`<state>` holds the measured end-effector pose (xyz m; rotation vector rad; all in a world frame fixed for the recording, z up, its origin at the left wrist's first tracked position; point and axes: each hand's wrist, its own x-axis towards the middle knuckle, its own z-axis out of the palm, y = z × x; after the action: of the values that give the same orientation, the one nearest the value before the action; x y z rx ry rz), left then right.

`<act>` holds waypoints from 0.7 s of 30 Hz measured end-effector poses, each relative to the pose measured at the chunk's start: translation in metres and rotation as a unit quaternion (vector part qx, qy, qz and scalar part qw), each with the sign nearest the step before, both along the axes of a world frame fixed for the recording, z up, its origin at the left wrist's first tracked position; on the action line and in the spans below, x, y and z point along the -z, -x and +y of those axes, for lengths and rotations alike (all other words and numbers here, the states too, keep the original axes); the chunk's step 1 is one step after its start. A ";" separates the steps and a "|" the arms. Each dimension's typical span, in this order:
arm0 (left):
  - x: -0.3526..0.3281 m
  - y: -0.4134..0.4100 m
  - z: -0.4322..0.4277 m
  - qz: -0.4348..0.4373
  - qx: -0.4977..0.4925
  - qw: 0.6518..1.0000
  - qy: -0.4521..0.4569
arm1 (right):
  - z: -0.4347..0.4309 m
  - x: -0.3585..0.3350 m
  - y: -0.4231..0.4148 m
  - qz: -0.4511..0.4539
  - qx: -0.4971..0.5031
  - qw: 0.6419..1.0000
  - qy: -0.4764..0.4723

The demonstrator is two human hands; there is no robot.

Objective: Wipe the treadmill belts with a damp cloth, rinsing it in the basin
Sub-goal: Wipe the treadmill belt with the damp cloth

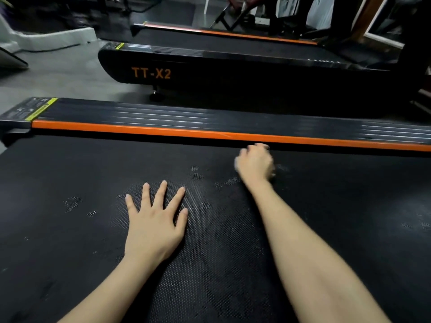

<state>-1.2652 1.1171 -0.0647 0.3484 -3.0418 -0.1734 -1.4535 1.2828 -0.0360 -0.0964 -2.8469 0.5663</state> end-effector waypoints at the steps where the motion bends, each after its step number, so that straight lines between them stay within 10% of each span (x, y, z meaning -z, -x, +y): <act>1: 0.000 0.000 0.000 0.001 0.000 1.000 0.001 | -0.027 0.002 -0.006 -0.002 -0.044 0.999 -0.002; 7: -0.001 -0.002 -0.004 0.012 0.011 1.000 -0.005 | -0.066 0.013 -0.012 -0.005 -0.262 0.965 -0.006; 15: 0.000 -0.001 -0.001 0.010 0.003 1.000 -0.004 | 0.070 0.006 0.031 -0.001 0.054 0.998 0.014; 21: -0.003 -0.001 0.000 -0.003 0.001 1.000 -0.001 | -0.021 0.014 -0.011 0.044 -0.136 0.990 0.020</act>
<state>-1.2644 1.1167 -0.0619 0.3475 -3.0478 -0.1773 -1.4430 1.2614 -0.0503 0.3068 -2.7799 0.6643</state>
